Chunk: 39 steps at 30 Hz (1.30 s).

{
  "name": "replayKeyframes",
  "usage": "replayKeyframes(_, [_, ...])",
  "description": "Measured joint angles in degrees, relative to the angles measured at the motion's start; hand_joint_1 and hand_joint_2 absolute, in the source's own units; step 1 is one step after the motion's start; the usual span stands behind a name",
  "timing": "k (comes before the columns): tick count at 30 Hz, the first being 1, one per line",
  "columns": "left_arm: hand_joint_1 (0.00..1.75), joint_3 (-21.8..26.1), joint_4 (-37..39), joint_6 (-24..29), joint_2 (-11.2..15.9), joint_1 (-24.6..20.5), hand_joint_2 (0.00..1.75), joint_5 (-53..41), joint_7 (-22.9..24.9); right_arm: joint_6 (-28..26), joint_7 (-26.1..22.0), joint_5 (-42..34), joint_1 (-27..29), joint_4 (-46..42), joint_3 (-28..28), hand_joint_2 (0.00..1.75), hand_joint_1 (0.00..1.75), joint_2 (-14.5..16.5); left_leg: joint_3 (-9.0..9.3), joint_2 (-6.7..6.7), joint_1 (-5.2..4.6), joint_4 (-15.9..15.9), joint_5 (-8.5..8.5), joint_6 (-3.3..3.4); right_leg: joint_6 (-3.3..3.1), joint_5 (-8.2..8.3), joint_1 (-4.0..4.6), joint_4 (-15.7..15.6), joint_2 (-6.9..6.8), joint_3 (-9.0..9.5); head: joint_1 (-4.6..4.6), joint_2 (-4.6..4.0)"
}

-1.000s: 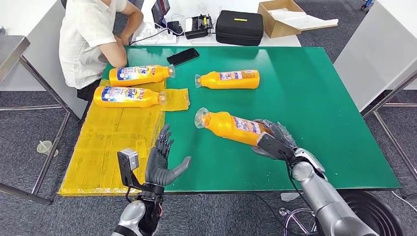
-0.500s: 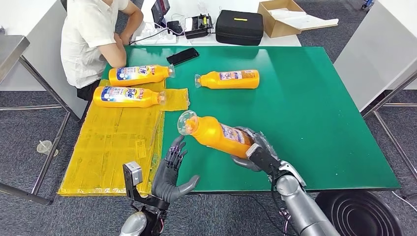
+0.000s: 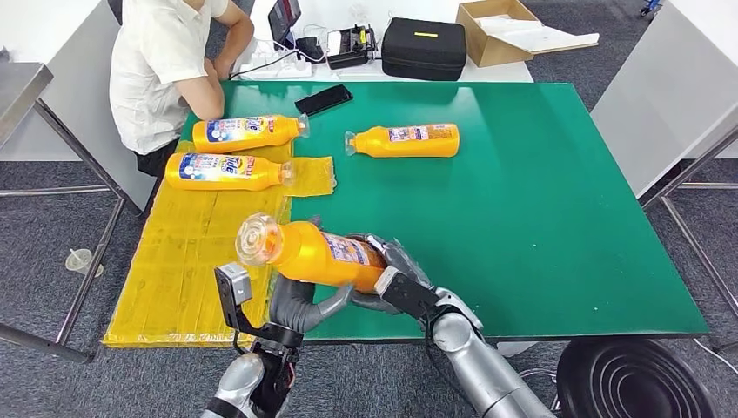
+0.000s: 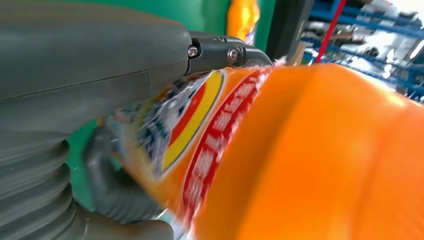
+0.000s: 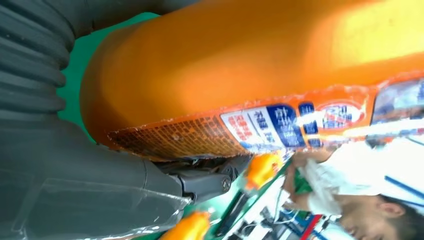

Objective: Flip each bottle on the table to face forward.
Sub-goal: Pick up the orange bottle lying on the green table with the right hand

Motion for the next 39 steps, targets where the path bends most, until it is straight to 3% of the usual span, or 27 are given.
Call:
replayKeyframes(14, [0.00,0.34,0.26,0.56,-0.48,-1.44,1.75,3.73,-0.57,0.33,-0.37,-1.10,-1.45,2.62,3.06,1.75,1.75,1.46,-0.01,0.01,-0.01,0.00,-0.01,0.00,-0.01,-0.01,-0.01,0.00,0.01,-0.02,0.01,0.00])
replayKeyframes(15, [0.20,0.30,0.13,0.89,-0.51,-1.57,1.75,4.19,-0.68,0.76,-0.56,-1.55,-1.97,3.44,3.47,1.75,1.75,1.53,0.00,0.01,-0.01,0.00,-0.01,0.00,-0.01,0.00,-0.01,0.00,0.01,-0.02,0.01,0.00])
replayKeyframes(18, [1.51,0.27,0.01,1.69,-0.60,-1.88,1.75,4.87,-1.37,1.90,-0.70,-2.15,-3.13,4.64,4.33,1.75,1.75,1.57,0.01,0.02,-0.01,0.00,0.00,0.00,-0.01,0.00,-0.01,0.00,0.02,-0.02,0.00,0.00])
replayKeyframes(19, [1.75,0.29,0.00,1.59,-0.62,-1.92,1.75,5.27,-1.49,2.04,-0.67,-2.22,-3.45,4.92,4.58,1.75,1.75,1.57,0.01,0.02,0.00,0.00,0.00,0.00,-0.01,0.00,-0.01,0.00,0.02,-0.02,0.00,0.00])
replayKeyframes(20, [1.75,0.33,0.00,1.38,-0.62,-1.93,1.75,5.83,-1.58,2.09,-0.64,-2.30,-3.71,5.23,4.80,1.75,1.75,1.57,0.01,0.02,0.00,0.00,0.00,0.00,-0.01,0.00,-0.01,0.00,0.02,-0.03,0.01,0.00])
replayKeyframes(23, [1.75,0.63,-0.01,0.15,-0.62,-1.88,1.75,8.05,-1.64,2.07,-0.70,-2.68,-4.24,6.19,5.25,1.75,1.38,1.55,0.00,0.02,-0.01,0.00,-0.01,0.00,-0.01,-0.01,-0.01,0.00,0.02,-0.03,0.01,0.00])
replayKeyframes(27, [1.75,1.36,-0.01,-1.42,-0.62,-1.72,1.75,9.97,-1.50,2.02,-1.01,-3.11,-4.68,7.31,5.84,1.75,0.07,1.48,0.00,0.02,-0.01,0.01,-0.01,-0.01,-0.01,-0.01,-0.01,0.00,0.03,-0.05,0.01,0.00])
replayKeyframes(28, [1.75,1.48,-0.01,-1.57,-0.62,-1.69,1.75,10.11,-1.50,2.02,-1.03,-3.13,-4.70,7.52,6.02,1.75,0.00,1.46,0.00,0.02,-0.01,0.01,-0.01,-0.01,-0.01,-0.01,-0.01,0.00,0.03,-0.06,0.01,0.00])
replayKeyframes(39, [1.75,1.60,-2.11,-0.77,-0.62,-1.39,1.75,10.14,-2.85,-0.30,-0.43,-3.68,-2.02,10.36,6.72,1.75,0.00,1.65,-0.02,0.03,-0.01,0.00,-0.02,-0.01,-0.01,-0.01,-0.01,0.00,0.03,-0.08,-0.01,0.00])
